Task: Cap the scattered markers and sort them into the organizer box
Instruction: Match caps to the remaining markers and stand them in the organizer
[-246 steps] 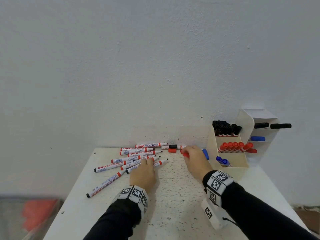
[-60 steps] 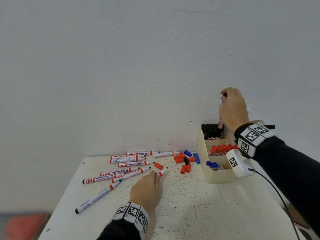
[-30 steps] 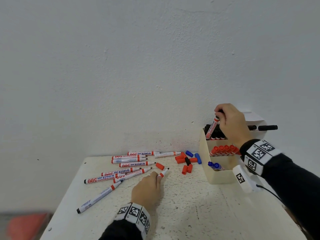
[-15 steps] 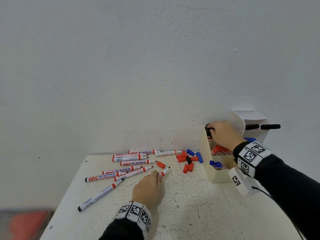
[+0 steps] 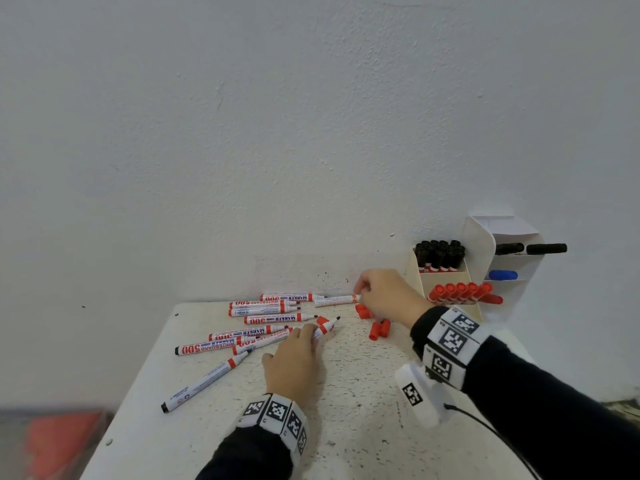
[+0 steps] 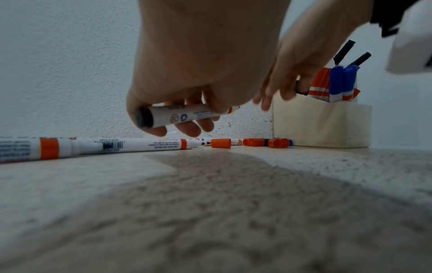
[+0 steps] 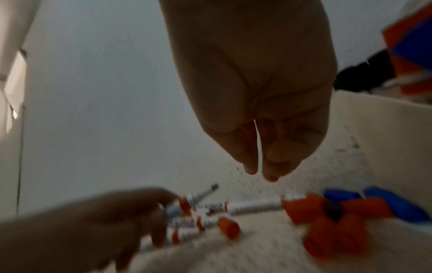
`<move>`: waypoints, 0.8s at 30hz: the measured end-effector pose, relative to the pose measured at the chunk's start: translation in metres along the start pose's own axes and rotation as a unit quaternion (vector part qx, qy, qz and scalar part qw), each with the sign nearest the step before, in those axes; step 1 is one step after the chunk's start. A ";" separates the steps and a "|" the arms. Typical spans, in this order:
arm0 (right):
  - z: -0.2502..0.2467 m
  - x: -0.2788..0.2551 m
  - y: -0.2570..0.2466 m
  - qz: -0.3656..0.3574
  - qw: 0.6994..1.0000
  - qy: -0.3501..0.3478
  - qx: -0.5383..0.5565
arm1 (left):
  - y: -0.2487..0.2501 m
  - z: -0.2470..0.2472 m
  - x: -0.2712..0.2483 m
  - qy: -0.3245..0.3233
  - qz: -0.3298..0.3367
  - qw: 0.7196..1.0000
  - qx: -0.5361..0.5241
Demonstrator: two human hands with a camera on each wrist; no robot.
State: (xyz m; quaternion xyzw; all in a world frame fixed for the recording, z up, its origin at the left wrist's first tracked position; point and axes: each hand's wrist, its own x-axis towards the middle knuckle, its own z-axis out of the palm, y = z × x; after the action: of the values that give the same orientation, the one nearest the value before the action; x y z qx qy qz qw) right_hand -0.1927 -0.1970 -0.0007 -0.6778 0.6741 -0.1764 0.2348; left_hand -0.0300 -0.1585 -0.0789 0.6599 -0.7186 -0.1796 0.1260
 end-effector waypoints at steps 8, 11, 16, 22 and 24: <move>0.045 -0.002 0.036 0.051 0.983 -0.084 -0.158 | -0.001 0.000 0.001 0.018 0.000 1.000 0.014; 0.053 0.000 0.048 0.052 0.988 -0.044 -0.138 | -0.001 0.001 0.001 0.015 -0.004 1.000 0.012; 0.060 0.015 0.059 0.049 0.992 0.063 -0.098 | 0.000 0.001 0.000 0.007 -0.005 1.000 0.015; 0.063 0.019 0.063 0.097 0.980 0.027 -0.173 | 0.000 0.000 0.000 -0.003 -0.007 1.000 0.014; 0.064 0.019 0.065 0.098 0.981 0.034 -0.163 | 0.000 0.001 0.000 -0.004 -0.005 1.000 0.012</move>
State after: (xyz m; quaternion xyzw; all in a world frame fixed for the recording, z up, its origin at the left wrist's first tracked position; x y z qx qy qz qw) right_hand -0.2107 -0.2097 -0.0914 -0.6309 0.7648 -0.0635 0.1142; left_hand -0.0303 -0.1586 -0.0796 0.6643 -0.7178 -0.1742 0.1146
